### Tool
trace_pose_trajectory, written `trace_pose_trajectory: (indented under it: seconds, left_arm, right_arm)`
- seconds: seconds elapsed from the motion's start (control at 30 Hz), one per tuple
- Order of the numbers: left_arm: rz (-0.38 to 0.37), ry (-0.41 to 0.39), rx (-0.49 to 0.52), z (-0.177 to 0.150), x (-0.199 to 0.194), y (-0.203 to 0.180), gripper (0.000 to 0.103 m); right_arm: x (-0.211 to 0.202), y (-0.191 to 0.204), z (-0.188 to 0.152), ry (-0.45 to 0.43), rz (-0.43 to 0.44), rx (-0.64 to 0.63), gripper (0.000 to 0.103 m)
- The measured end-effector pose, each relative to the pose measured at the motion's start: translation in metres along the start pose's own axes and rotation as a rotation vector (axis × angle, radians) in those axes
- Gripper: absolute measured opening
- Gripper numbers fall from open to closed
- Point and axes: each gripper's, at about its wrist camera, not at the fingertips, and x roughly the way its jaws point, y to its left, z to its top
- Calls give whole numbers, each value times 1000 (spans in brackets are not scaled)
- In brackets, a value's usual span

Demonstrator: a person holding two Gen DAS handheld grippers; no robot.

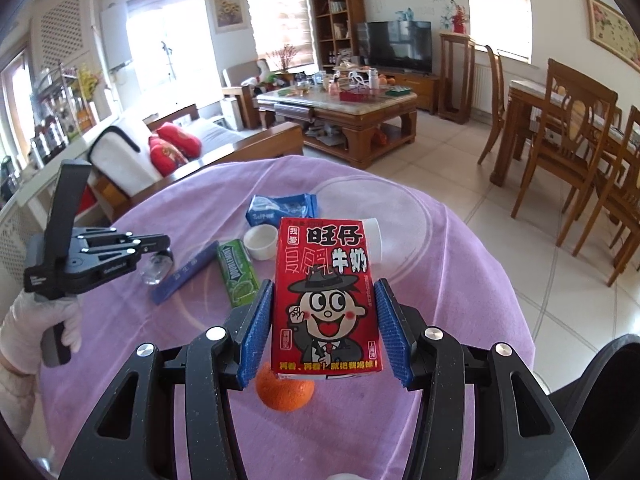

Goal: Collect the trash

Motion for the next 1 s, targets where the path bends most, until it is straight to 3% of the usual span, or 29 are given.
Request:
trace_pose_trajectory:
  seconds: [0.07,0.1,0.13,0.3,0.37,0.4,0.5,0.73,0.8,1.0]
  left_arm:
    - [-15,2,-19,-2,-3,-1,41]
    - [-16,-11,-25,-5,-6,-3,65]
    - [-12,-32,-25,-7,-9,-6,72]
    - [7,20,-16,-20,1,-15,71]
    - [14,5,-19,-26,1,-14,71]
    - [17,0,-33,-27,-1,-12,67]
    - [43,-10,-71,-28,-6,0,41]
    - [-42,-57,-107,-35,-19,16,41]
    - [-32,-93,-78,-34,-29,9,41]
    - [-122,-183,-10,-21,-63,-30,41]
  right_arm:
    - [-2,0,0,-3,3,-3,51]
    - [-4,0,-1,-4,9,-2,51]
    - [-5,-1,0,-7,14,-1,51]
    - [-7,2,-2,-14,21,-3,51]
    - [-7,-1,-2,-16,25,0,51]
    - [-7,-2,-3,-17,27,2,51]
    - [-7,-5,-6,-13,29,3,51]
    - [-7,-5,-7,-18,39,10,51]
    - [-11,-5,-5,-31,39,10,51]
    - [-28,-2,-7,-69,29,4,51]
